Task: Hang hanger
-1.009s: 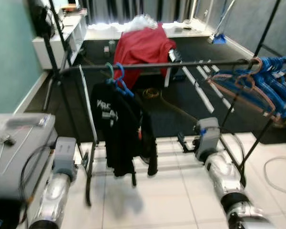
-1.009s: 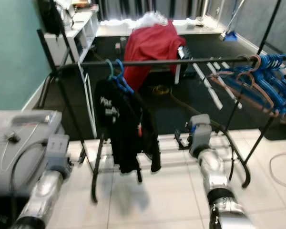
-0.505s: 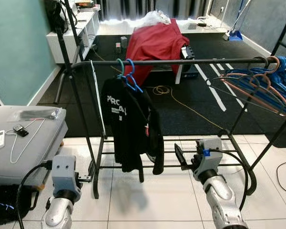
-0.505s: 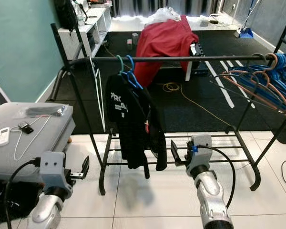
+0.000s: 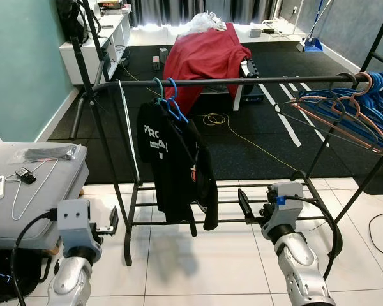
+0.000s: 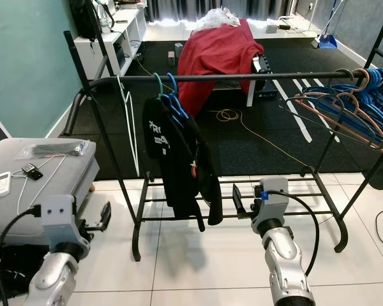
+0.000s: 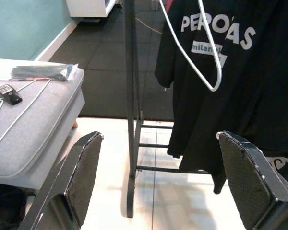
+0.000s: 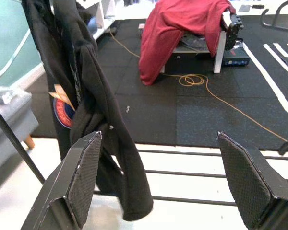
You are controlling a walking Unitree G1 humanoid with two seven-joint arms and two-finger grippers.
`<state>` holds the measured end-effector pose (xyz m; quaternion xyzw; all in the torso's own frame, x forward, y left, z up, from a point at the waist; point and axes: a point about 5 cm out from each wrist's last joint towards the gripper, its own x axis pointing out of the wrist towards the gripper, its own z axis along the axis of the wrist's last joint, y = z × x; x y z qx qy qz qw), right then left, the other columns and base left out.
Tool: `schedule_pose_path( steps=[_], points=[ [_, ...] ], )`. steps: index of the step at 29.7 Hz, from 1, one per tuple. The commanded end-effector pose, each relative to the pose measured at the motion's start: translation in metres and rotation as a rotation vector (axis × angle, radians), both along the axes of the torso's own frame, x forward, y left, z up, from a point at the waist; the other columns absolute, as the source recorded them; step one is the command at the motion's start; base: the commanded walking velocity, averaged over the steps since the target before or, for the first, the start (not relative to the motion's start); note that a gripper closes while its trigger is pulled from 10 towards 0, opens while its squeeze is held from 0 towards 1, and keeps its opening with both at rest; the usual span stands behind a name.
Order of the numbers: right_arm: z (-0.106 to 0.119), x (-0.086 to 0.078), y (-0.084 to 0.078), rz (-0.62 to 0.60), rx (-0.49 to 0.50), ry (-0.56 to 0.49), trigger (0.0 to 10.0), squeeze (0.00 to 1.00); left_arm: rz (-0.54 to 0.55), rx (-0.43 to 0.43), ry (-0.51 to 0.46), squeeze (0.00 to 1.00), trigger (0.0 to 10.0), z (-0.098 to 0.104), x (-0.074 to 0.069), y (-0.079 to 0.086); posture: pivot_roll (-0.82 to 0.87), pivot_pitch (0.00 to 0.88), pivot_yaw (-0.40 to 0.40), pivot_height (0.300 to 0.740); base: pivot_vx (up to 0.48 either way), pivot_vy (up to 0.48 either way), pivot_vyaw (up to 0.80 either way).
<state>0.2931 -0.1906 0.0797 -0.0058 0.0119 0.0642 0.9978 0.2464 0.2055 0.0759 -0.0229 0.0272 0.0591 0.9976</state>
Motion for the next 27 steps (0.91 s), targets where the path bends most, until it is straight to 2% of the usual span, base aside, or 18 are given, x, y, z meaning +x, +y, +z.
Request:
schedule_pose_path(
  steps=[1, 4, 6, 9, 12, 13, 15, 16, 19, 22, 27],
  points=[
    [-0.003, 0.000, 0.002, 0.007, -0.011, 0.018, 10.0, 0.00, 0.011, 0.008, 0.031, 0.00, 10.0, -0.005, -0.001, 0.004, -0.06, 0.066, 0.007, 0.740, 0.000, 0.000, 0.00],
    [-0.002, 0.002, 0.004, 0.029, -0.024, 0.014, 10.0, 0.00, 0.002, 0.010, 0.037, 0.00, 10.0, -0.006, 0.000, 0.003, -0.06, 0.055, 0.002, 0.740, 0.000, 0.000, 0.53],
    [-0.001, 0.004, 0.005, 0.056, -0.041, 0.008, 10.0, 0.00, 0.035, 0.050, 0.057, 0.00, 10.0, -0.015, -0.002, 0.005, -0.06, 0.054, -0.011, 0.740, 0.000, 0.000, 0.80],
    [0.000, 0.003, 0.003, 0.053, -0.050, 0.013, 10.0, 0.00, 0.037, 0.064, 0.061, 0.00, 10.0, -0.017, -0.004, 0.005, -0.06, 0.055, -0.017, 0.740, 0.000, 0.000, 0.79],
    [-0.001, 0.003, 0.001, 0.042, -0.049, 0.022, 10.0, 0.00, 0.032, 0.066, 0.070, 0.00, 10.0, -0.019, -0.006, 0.004, -0.07, 0.058, -0.021, 0.740, 0.000, 0.000, 0.00],
    [0.001, 0.001, -0.004, 0.020, -0.043, 0.028, 10.0, 0.00, 0.010, 0.042, 0.103, 0.00, 10.0, -0.022, -0.006, 0.000, -0.08, 0.060, -0.022, 0.740, 0.000, 0.000, 0.00],
    [0.001, 0.001, -0.004, 0.020, -0.043, 0.028, 10.0, 0.00, 0.010, 0.042, 0.103, 0.00, 10.0, -0.022, -0.006, 0.000, -0.08, 0.060, -0.022, 0.740, 0.000, 0.000, 0.00],
    [0.002, -0.001, -0.006, 0.013, -0.044, 0.027, 10.0, 0.00, -0.024, -0.003, 0.109, 0.00, 10.0, -0.023, -0.006, -0.005, -0.09, 0.062, -0.021, 0.740, 0.000, 0.000, 0.00],
    [0.002, -0.001, -0.006, 0.013, -0.044, 0.027, 10.0, 0.00, -0.024, -0.003, 0.109, 0.00, 10.0, -0.023, -0.006, -0.005, -0.09, 0.062, -0.021, 0.740, 0.000, 0.000, 0.00],
    [0.001, -0.005, -0.008, -0.003, -0.063, 0.029, 10.0, 0.00, -0.103, -0.089, 0.082, 0.00, 10.0, -0.022, -0.006, -0.013, -0.10, 0.062, -0.010, 0.740, 0.000, 0.000, 0.00],
    [0.000, -0.005, -0.007, -0.007, -0.061, 0.028, 10.0, 0.00, -0.128, -0.094, 0.063, 0.00, 10.0, -0.020, -0.004, -0.013, -0.09, 0.076, -0.002, 0.740, 0.056, 0.000, 0.00]
  ],
)
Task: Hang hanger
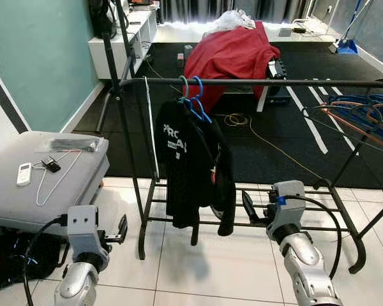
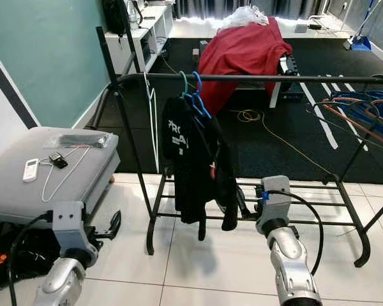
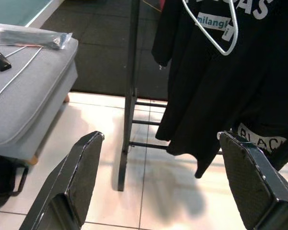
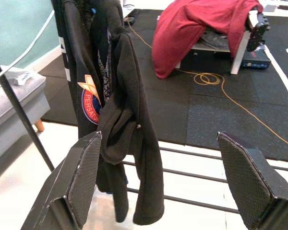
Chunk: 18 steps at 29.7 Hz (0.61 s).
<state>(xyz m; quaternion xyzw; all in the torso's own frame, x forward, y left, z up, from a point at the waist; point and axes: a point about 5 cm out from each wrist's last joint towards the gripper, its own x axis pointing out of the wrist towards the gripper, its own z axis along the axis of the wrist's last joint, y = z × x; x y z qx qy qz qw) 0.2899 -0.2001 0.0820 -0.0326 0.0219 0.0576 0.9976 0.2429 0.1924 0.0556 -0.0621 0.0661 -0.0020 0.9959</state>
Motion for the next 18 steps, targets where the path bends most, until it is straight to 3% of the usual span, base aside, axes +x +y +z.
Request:
schedule_pose_path(
  steps=[1, 18],
  points=[
    [-0.0017, -0.0019, 0.0023, 0.006, -0.004, 0.010, 10.0, 0.00, -0.013, -0.009, -0.014, 0.00, 10.0, 0.0012, -0.0004, -0.0004, -0.09, 0.078, -0.001, 0.740, 0.285, 0.000, 0.00],
    [0.0007, -0.0031, 0.0022, 0.002, 0.005, 0.012, 10.0, 0.00, -0.035, -0.043, -0.024, 0.00, 10.0, 0.0044, -0.0013, 0.0010, -0.09, 0.093, 0.003, 0.740, 0.358, 0.000, 0.00]
  ],
)
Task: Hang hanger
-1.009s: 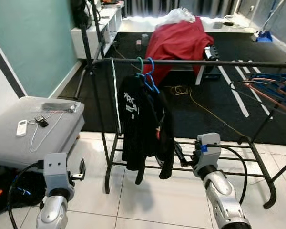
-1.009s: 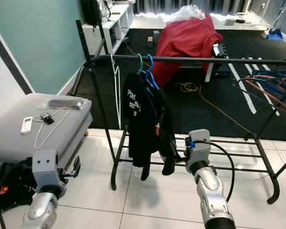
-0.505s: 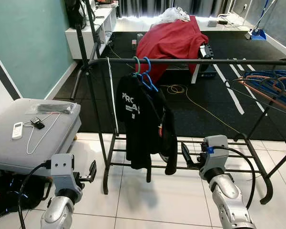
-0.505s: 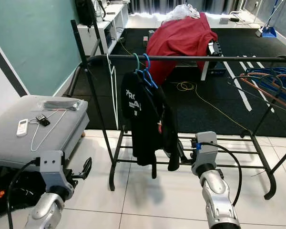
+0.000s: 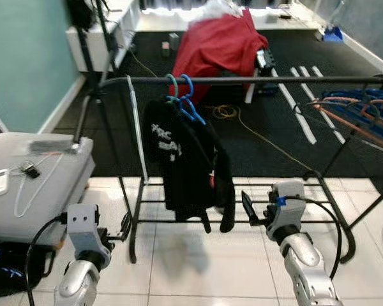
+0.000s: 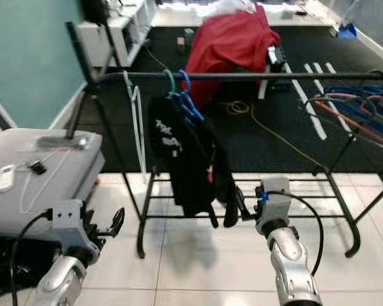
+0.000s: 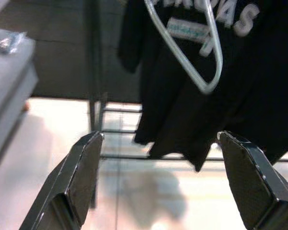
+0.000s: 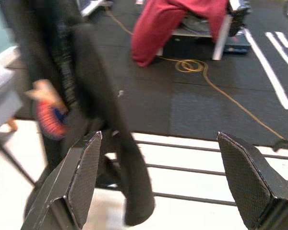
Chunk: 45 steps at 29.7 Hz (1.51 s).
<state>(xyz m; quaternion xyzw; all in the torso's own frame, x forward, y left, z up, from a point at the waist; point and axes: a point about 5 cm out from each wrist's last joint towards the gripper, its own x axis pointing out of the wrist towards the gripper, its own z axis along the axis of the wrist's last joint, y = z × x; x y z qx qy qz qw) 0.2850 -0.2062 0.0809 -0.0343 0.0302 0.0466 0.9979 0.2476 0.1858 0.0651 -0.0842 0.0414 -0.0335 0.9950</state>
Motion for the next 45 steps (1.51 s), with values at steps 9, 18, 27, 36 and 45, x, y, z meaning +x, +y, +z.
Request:
schedule_pose_path(
  steps=[9, 18, 27, 36, 45],
  points=[
    [0.003, 0.002, 0.008, 0.020, 0.007, -0.007, 10.0, 0.00, 0.017, 0.000, 0.028, 0.00, 10.0, -0.005, -0.006, 0.008, -0.09, 0.095, 0.006, 0.740, 0.392, 0.000, 0.00],
    [0.011, 0.003, -0.002, -0.028, -0.014, -0.035, 10.0, 0.00, 0.028, 0.004, 0.029, 0.00, 10.0, -0.004, -0.005, 0.010, -0.10, 0.095, 0.008, 0.740, 0.175, 0.000, 0.00],
    [0.065, 0.012, -0.038, -0.138, -0.166, -0.216, 10.0, 0.00, 0.021, -0.010, 0.026, 0.00, 10.0, -0.003, -0.006, 0.010, -0.10, 0.099, 0.006, 0.740, 0.000, 0.000, 0.00],
    [0.098, 0.001, -0.058, -0.344, -0.328, -0.282, 10.0, 0.00, 0.017, -0.010, 0.027, 0.00, 10.0, -0.003, -0.007, 0.010, -0.11, 0.103, 0.001, 0.740, 0.000, 0.000, 0.00],
    [0.141, -0.004, 0.002, 0.123, -0.272, -0.426, 10.0, 0.00, 0.002, -0.020, 0.031, 0.00, 10.0, -0.005, -0.005, 0.009, -0.12, 0.094, 0.013, 0.740, 0.000, 0.000, 0.00]
  ],
)
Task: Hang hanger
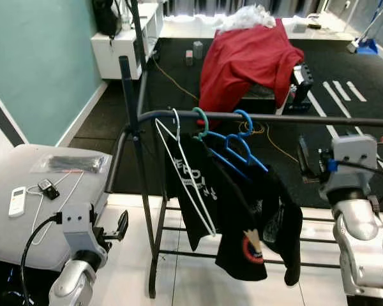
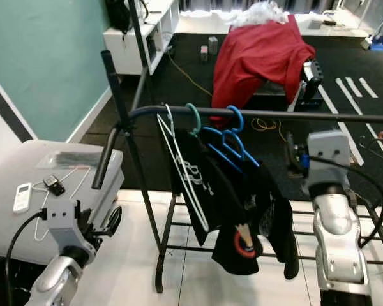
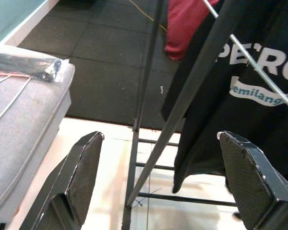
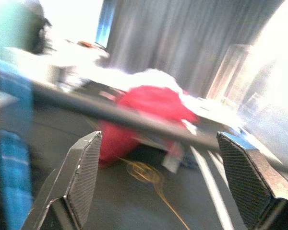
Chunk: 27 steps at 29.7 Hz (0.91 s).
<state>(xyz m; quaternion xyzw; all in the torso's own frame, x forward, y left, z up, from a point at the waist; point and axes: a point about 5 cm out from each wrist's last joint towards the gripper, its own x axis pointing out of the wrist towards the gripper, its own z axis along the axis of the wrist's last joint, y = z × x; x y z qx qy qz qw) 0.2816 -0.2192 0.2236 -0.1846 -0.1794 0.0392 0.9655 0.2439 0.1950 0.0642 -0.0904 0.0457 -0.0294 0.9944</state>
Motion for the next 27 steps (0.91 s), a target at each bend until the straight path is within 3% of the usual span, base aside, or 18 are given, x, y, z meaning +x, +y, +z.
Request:
schedule_pose_path(
  steps=[1, 8, 11, 16, 21, 27],
  points=[
    [0.000, -0.001, 0.023, 0.171, 0.004, 0.043, 10.0, 0.00, -0.008, -0.009, 0.022, 0.00, 10.0, -0.004, -0.001, -0.001, -0.12, 0.092, 0.010, 0.740, 0.000, 0.000, 0.00],
    [0.000, -0.005, 0.046, 0.282, 0.025, 0.104, 10.0, 0.00, -0.007, -0.017, 0.021, 0.00, 10.0, -0.005, -0.001, -0.002, -0.12, 0.087, 0.006, 0.740, 0.000, 0.000, 0.00],
    [-0.017, -0.006, 0.061, 0.320, 0.018, 0.227, 10.0, 0.00, -0.005, -0.019, 0.020, 0.00, 10.0, -0.005, -0.001, -0.003, -0.11, 0.089, 0.000, 0.740, 0.000, 0.000, 0.00],
    [-0.028, -0.004, 0.064, 0.302, 0.011, 0.290, 10.0, 0.00, -0.003, -0.020, 0.019, 0.00, 10.0, -0.004, -0.001, -0.003, -0.11, 0.091, -0.001, 0.740, 0.000, 0.000, 0.00],
    [-0.050, -0.001, 0.069, 0.316, -0.006, 0.457, 10.0, 0.00, -0.001, -0.021, 0.018, 0.00, 10.0, -0.004, 0.000, -0.003, -0.11, 0.103, 0.000, 0.740, 0.000, 0.000, 0.00],
    [-0.061, 0.001, 0.067, 0.296, -0.053, 0.545, 10.0, 0.00, 0.000, -0.021, 0.017, 0.00, 10.0, -0.003, 0.000, -0.003, -0.10, 0.105, 0.002, 0.740, 0.000, 0.000, 0.00]
  ],
)
